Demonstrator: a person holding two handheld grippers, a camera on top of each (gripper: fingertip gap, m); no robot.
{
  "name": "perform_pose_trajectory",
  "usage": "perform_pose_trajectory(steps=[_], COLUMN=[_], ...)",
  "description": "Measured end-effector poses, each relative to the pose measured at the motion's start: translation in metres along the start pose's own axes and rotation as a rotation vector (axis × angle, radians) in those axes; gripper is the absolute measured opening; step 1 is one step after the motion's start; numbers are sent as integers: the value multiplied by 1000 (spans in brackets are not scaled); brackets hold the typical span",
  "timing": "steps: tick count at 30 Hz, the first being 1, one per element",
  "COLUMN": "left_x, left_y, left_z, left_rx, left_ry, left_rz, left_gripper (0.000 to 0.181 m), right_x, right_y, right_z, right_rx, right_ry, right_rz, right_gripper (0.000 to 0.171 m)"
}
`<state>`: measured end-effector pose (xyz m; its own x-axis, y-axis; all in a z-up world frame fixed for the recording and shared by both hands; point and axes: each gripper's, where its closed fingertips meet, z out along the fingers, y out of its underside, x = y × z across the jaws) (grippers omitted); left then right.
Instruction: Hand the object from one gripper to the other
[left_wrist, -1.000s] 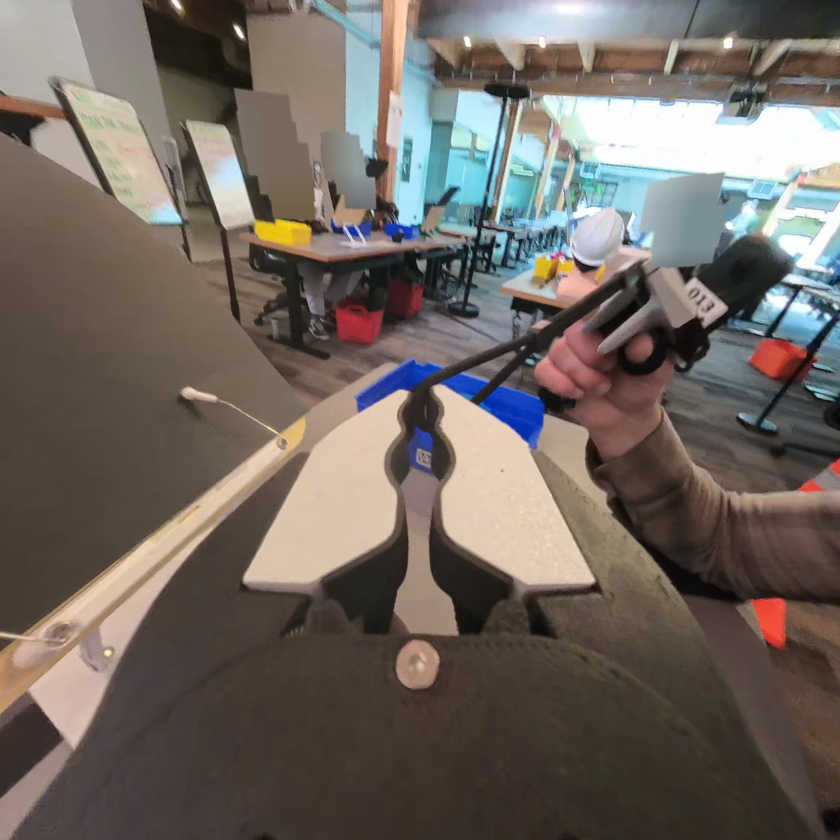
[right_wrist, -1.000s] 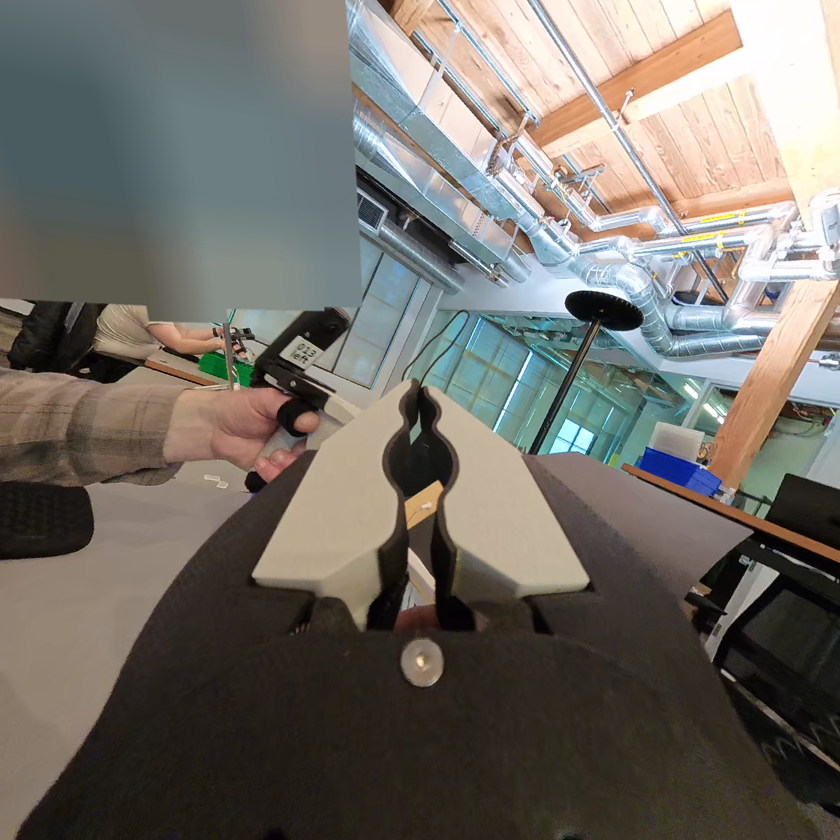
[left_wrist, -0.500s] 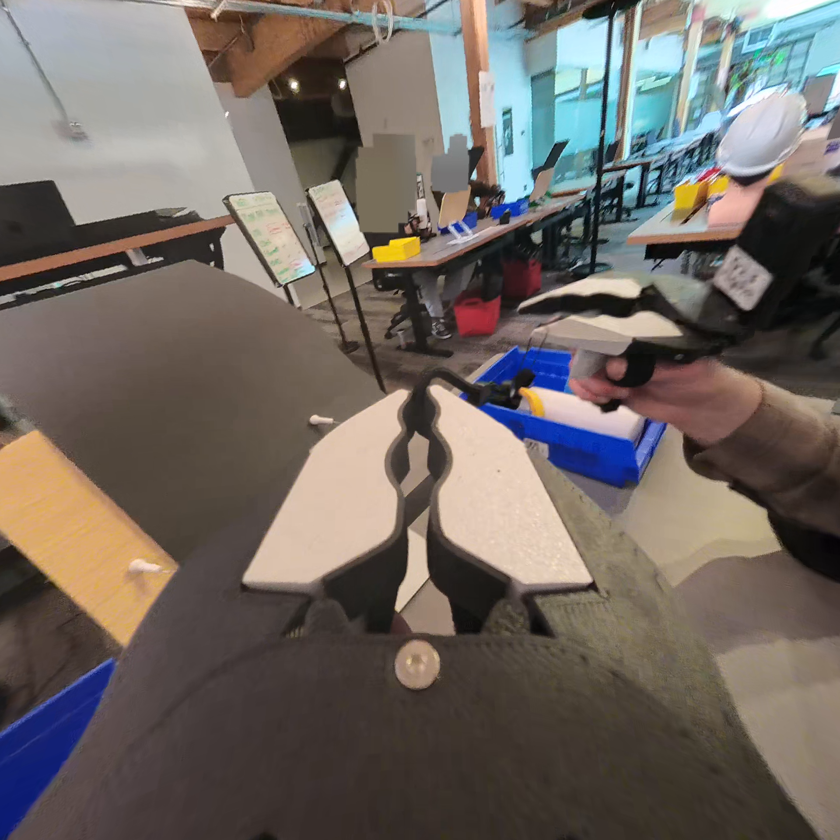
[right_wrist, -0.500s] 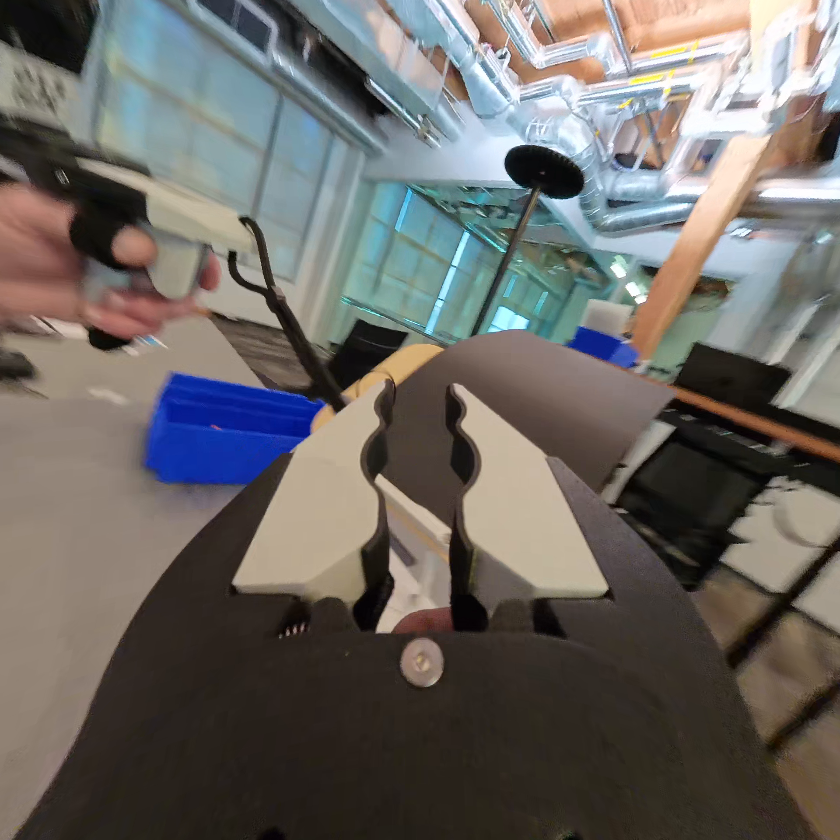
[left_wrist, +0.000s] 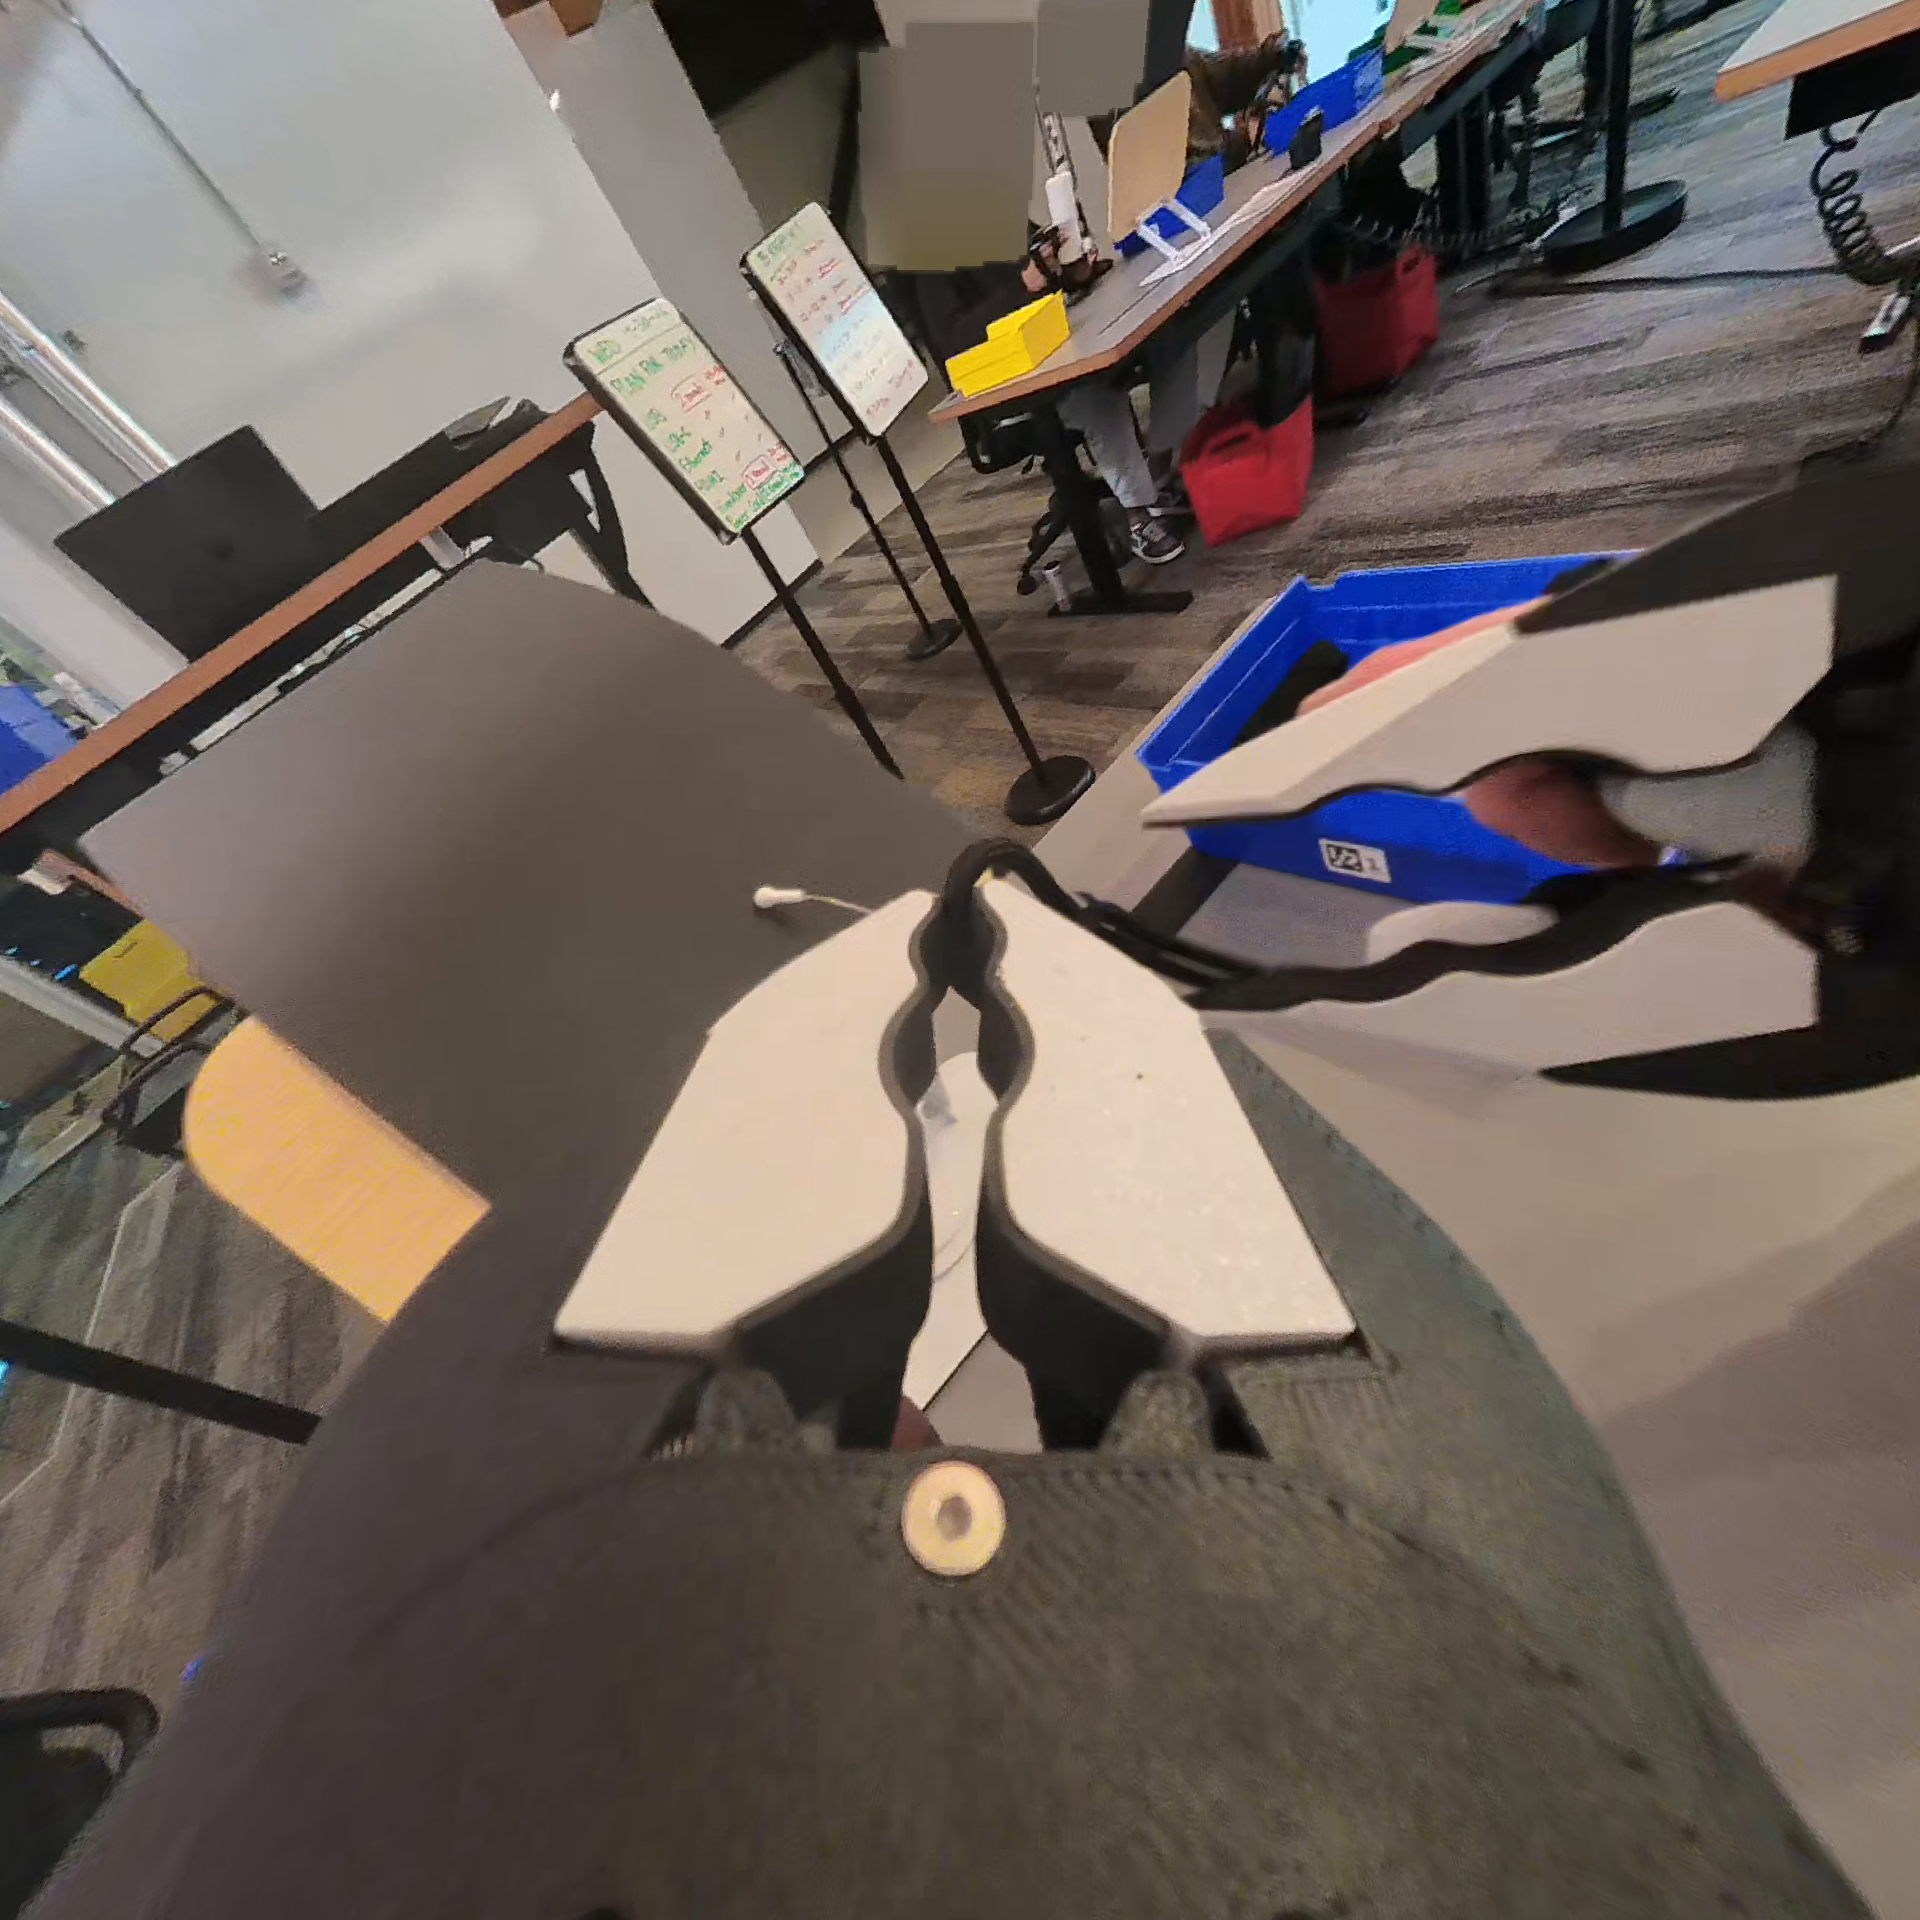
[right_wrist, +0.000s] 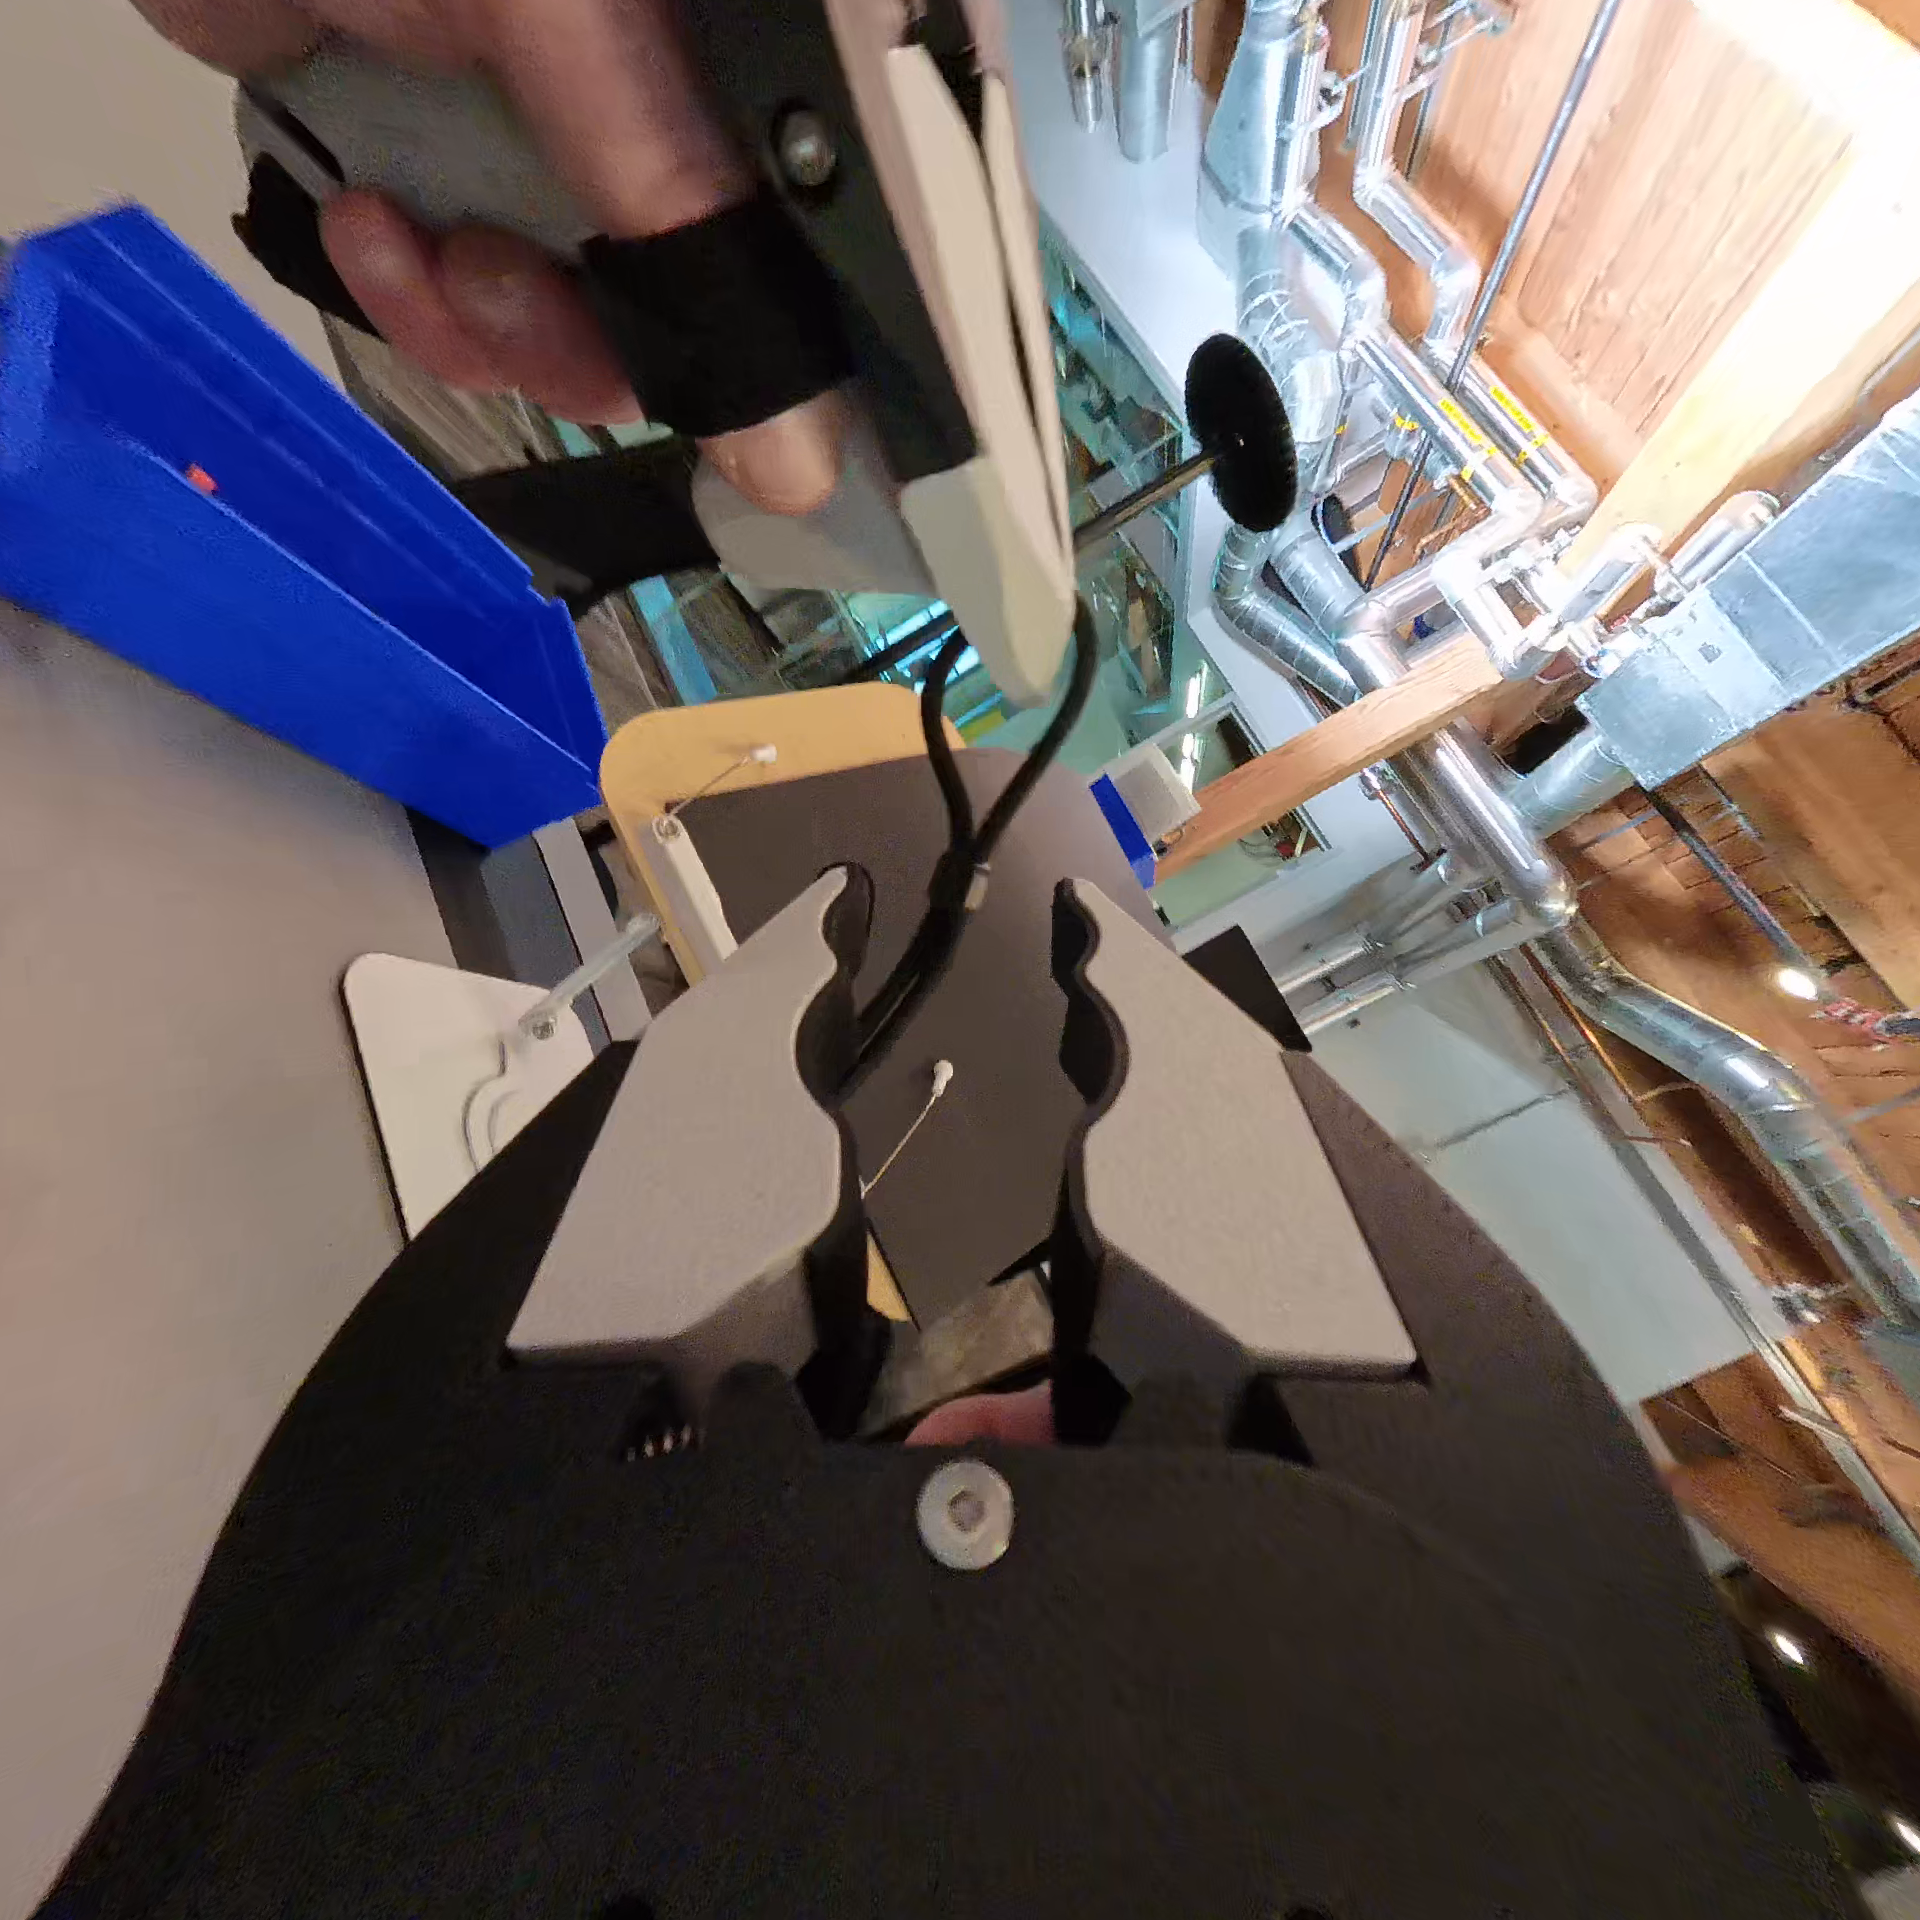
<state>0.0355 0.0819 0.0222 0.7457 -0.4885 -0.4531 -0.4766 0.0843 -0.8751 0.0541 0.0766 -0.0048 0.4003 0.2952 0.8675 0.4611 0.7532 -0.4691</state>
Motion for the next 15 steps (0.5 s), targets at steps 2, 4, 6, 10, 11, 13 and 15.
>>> perform_pose_trajectory(steps=[2,4,6,10,11,13,15], left_x=[8,15,20,31,34,38,39], left_y=[-2,-4,-5,-7,-6,-5,-6], left_z=[2,3,4,4,4,4,3], left_rx=[8,11,18,31,29,36,49], left_ry=[21,33,46,97,110,125,150], left_rz=[-2,1,-4,-43,-48,-75,-117], left_gripper=[1,1,1,1,1,1,1], right_x=[-2,-1,0,5,6,6,6], right_y=[5,13,16,22,24,25,24], right_z=[4,7,8,9,10,11,11], right_rx=[-45,-91,-105,-126,-126,-124,-117], right_ry=[28,69,96,127,134,138,147], right_rz=[-17,-47,-65,-68,-72,-78,-89], right_gripper=[27,25,20,9,10,21,30])
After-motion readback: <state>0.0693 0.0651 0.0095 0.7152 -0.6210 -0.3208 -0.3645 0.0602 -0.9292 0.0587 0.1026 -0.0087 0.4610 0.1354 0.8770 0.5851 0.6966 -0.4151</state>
